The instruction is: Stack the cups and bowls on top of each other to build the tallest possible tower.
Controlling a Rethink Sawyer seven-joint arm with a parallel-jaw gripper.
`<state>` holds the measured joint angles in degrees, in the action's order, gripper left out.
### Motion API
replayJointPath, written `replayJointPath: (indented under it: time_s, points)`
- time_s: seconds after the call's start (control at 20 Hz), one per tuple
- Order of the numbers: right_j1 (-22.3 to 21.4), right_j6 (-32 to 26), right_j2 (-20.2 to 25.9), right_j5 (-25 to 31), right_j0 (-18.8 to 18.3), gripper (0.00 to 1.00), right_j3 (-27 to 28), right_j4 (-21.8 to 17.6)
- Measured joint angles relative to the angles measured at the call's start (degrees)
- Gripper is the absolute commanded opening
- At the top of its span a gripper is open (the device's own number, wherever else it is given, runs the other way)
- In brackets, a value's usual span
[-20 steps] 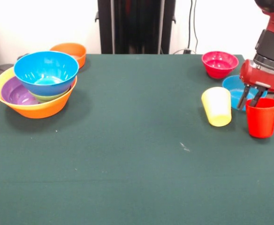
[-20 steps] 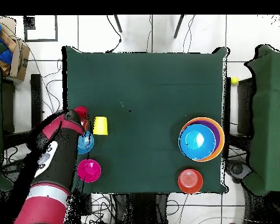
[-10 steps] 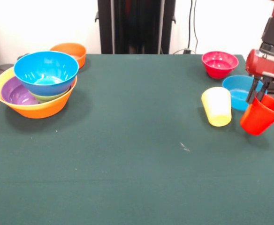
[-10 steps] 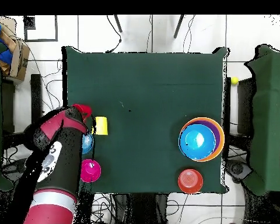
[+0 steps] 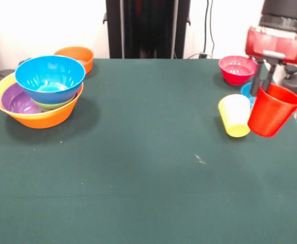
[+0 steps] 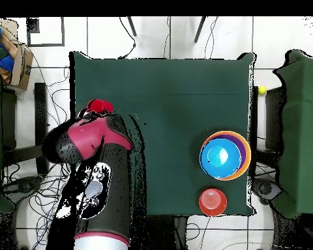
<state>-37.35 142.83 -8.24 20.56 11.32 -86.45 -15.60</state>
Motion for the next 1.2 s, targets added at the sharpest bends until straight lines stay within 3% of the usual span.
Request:
replayJointPath:
  time_s: [0.05, 0.4, 1.2]
  points:
    - [-2.68, 0.00, 1.43, -1.54, -2.85, 0.00, -2.24, -0.33]
    - [-8.93, 0.00, 5.93, -5.88, -10.59, 0.00, -9.19, -2.86]
    - [-12.45, 0.00, 10.13, -12.69, -13.68, 0.00, -17.37, -13.46]
